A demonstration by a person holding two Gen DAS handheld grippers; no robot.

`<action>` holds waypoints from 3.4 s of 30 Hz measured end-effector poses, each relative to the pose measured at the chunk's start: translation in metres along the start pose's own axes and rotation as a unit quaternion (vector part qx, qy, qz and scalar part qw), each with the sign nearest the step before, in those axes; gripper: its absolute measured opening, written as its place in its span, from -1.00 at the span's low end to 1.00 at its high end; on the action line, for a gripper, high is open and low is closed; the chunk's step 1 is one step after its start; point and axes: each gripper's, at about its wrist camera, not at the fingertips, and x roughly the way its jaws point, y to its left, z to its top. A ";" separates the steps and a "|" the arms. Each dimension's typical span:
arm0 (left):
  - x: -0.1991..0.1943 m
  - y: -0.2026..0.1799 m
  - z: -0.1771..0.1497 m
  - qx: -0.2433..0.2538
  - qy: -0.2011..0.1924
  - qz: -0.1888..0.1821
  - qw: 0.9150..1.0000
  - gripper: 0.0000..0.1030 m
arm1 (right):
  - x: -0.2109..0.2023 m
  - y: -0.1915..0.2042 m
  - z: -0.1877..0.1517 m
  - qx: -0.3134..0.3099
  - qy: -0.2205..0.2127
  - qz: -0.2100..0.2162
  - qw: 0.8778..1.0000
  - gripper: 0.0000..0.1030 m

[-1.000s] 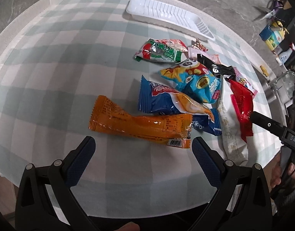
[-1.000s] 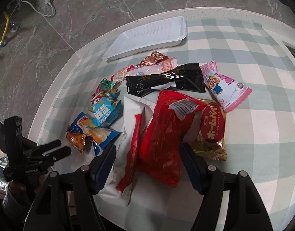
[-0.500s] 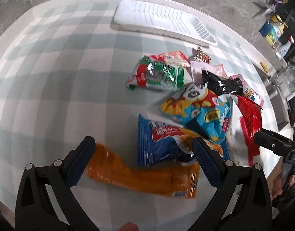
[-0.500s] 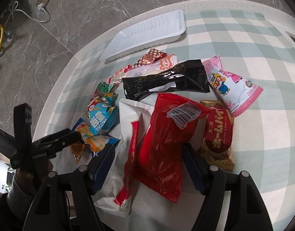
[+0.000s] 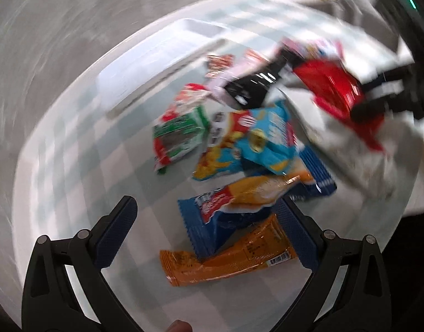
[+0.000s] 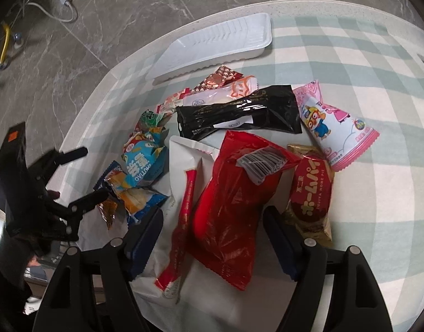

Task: Organize snacks
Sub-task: 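Lower the left tool onto the blue wafer packet while the right tool reaches the red packet, then grasp the blue wafer with the left tool while the right tool grasps the red packet, then lower both packets into the white tray and open both tools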

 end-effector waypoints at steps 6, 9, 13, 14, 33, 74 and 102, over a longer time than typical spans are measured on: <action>0.026 -0.035 0.008 0.121 0.028 0.015 0.992 0.96 | 0.005 -0.002 -0.001 0.007 0.004 0.001 1.000 0.50; 0.032 -0.047 0.010 0.167 0.024 0.029 0.985 1.00 | 0.011 -0.006 -0.001 0.015 0.011 -0.004 1.000 0.50; 0.035 -0.052 0.011 0.193 0.027 0.026 0.980 1.00 | 0.011 -0.010 -0.001 0.029 0.007 0.002 1.000 0.50; 0.036 -0.051 0.010 0.194 0.028 0.023 0.980 1.00 | 0.011 -0.010 -0.001 0.033 0.006 0.003 0.999 0.50; 0.029 -0.028 0.013 0.134 0.037 -0.117 0.983 -0.43 | 0.013 -0.019 0.005 0.066 -0.002 0.033 0.997 -0.13; -0.013 0.140 0.080 -0.199 -0.076 -0.252 0.944 -0.49 | -0.025 -0.075 0.066 0.241 -0.083 0.232 0.939 -0.37; 0.148 0.293 0.173 -0.284 -0.019 -0.180 0.942 -0.49 | 0.100 -0.098 0.267 0.244 -0.030 0.205 0.947 -0.35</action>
